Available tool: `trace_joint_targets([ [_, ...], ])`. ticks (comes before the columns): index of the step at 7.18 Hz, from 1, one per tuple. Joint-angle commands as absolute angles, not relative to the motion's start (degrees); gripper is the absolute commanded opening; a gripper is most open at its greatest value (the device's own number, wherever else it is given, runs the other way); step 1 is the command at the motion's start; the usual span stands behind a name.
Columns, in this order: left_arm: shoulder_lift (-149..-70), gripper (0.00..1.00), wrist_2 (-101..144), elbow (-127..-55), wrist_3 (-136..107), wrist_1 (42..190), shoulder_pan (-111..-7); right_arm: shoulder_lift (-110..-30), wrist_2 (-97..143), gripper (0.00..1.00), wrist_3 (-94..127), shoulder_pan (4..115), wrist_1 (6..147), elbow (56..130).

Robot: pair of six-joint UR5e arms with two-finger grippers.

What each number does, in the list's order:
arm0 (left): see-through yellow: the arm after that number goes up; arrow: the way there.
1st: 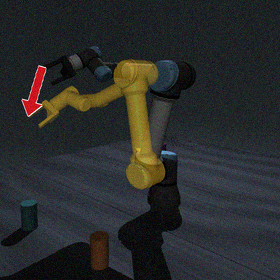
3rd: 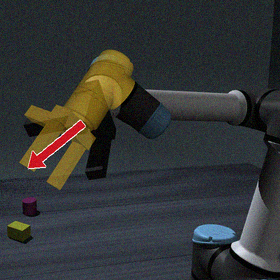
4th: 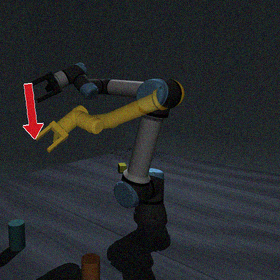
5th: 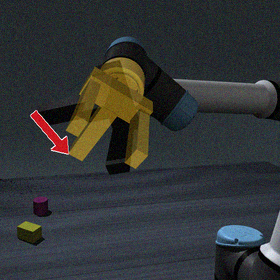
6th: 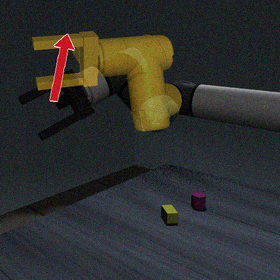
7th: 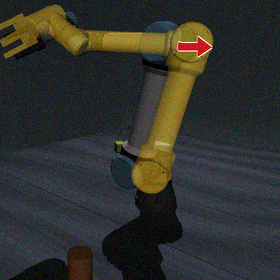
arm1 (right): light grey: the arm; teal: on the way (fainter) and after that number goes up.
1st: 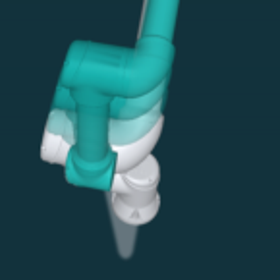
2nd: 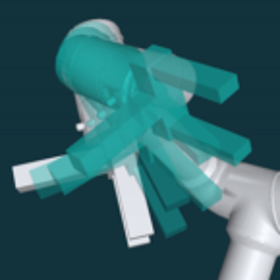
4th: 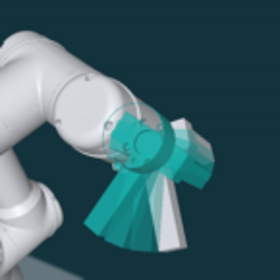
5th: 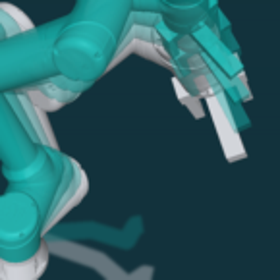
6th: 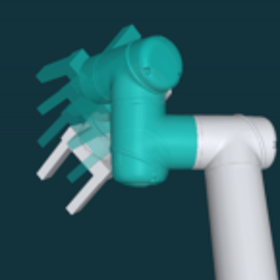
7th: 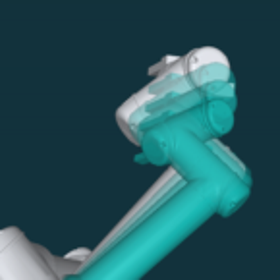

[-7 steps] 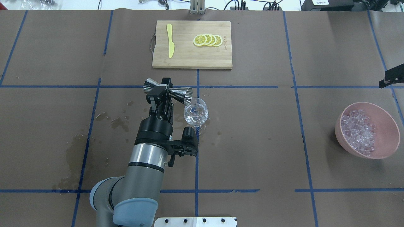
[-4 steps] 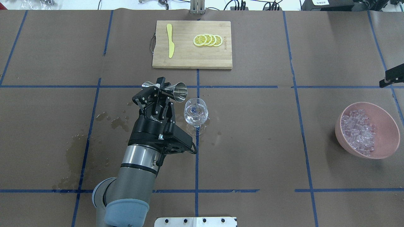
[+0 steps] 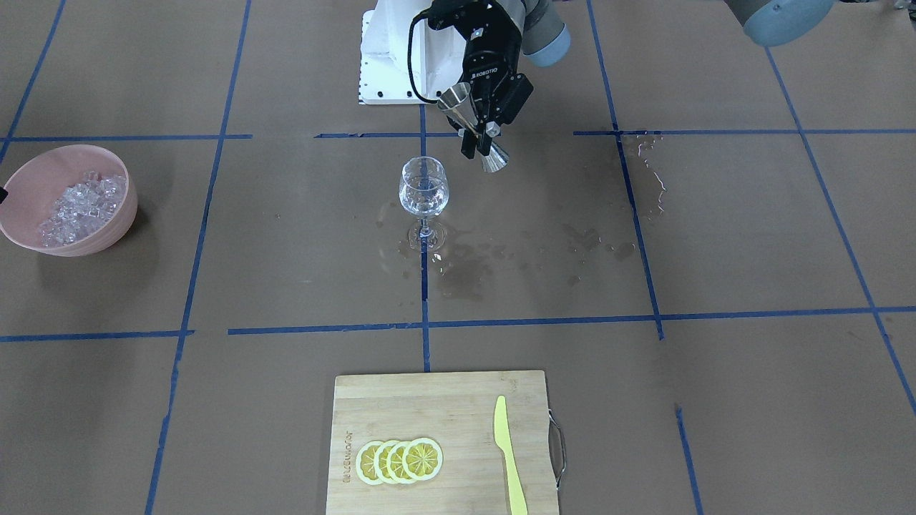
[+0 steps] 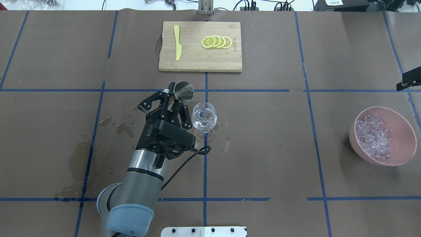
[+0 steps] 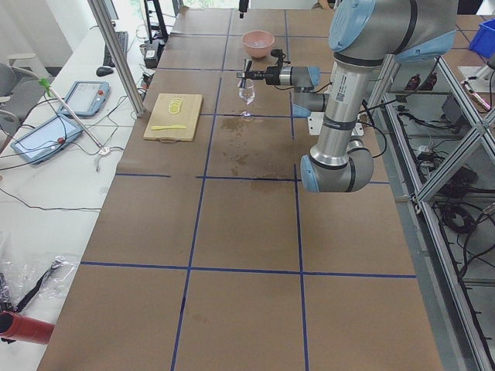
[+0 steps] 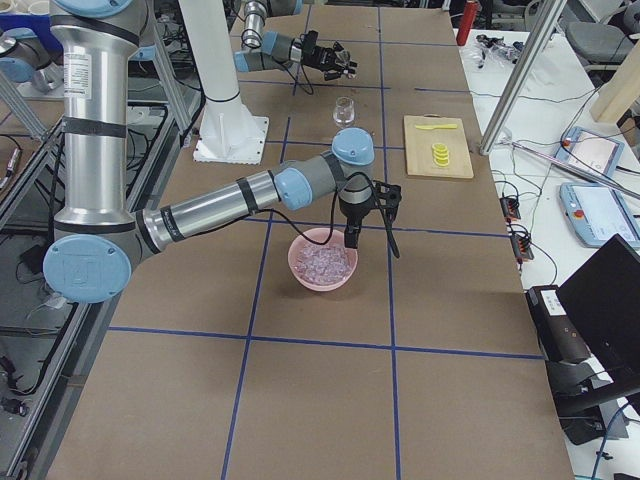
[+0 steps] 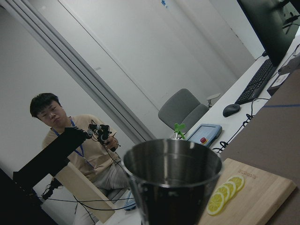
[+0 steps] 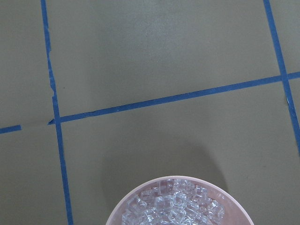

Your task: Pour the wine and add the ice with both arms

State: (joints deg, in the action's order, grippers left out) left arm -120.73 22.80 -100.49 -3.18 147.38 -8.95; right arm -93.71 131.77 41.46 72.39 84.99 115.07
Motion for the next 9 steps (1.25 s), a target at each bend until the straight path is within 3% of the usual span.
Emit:
trace_joint_targets([
  [1, -120.7, 0.00, 26.2, -101.1, -7.0, 147.7, -11.5, -95.7, 130.8, 1.00, 41.9, 70.7, 81.9, 115.2],
  [2, -120.5, 0.00, 28.6, -102.5, -7.3, 147.8, -12.5, -98.9, 128.0, 1.00, 43.3, 68.8, 75.5, 115.2],
  [5, -118.8, 0.00, 29.8, -103.4, -16.1, 148.1, -13.2, -99.6, 124.9, 1.00, 44.6, 63.2, 74.5, 115.6],
  [9, -110.9, 0.00, 29.9, -106.2, -29.3, 148.1, -14.9, -102.9, 119.5, 1.00, 47.4, 55.5, 68.7, 115.8],
])
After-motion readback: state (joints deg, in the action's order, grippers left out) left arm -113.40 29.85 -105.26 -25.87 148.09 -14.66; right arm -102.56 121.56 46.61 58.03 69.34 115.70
